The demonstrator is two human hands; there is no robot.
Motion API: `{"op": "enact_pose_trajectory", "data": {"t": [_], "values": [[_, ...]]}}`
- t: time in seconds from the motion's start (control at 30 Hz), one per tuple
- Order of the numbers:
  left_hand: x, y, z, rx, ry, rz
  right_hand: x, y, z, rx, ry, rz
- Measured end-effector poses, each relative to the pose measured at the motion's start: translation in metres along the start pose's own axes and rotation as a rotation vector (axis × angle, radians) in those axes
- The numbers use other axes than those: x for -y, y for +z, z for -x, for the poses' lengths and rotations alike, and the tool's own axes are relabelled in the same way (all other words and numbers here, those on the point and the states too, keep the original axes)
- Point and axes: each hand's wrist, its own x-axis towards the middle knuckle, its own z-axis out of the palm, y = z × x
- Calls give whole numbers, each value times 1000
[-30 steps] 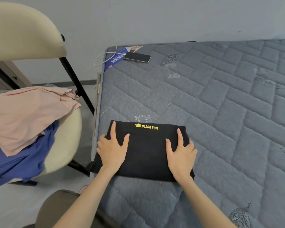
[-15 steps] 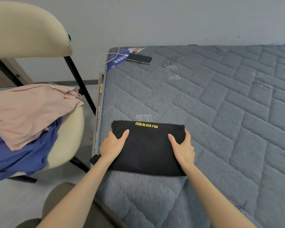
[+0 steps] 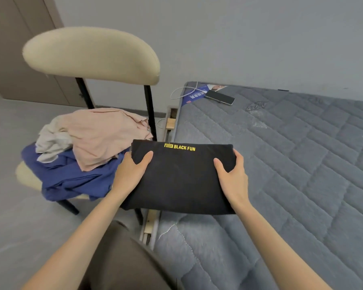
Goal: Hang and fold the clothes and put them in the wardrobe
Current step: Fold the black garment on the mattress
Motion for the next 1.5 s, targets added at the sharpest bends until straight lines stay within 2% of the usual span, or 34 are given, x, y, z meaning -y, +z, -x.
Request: {"op": "enact_pose_trajectory", "data": {"t": [0.23,0.57,0.73,0.9,1.2,1.5], "values": [[36,-121,5,-207,-46,94,76,82,32,216,-164,-80],[132,-272,4,-491,-260,235,158,245,87,469,-343,-71],[152,-349,9,-539,-329,306,210,309,118,563,-294,-62],[119,-433,42,-618,-403,326,297,329,157,678,-325,-60],[-11,-603,106,-824,-438,255,500,329,226,890,-413,-94],[-92,-742,152,-1046,-352,223,661,350,278,1165,-546,-234]]}}
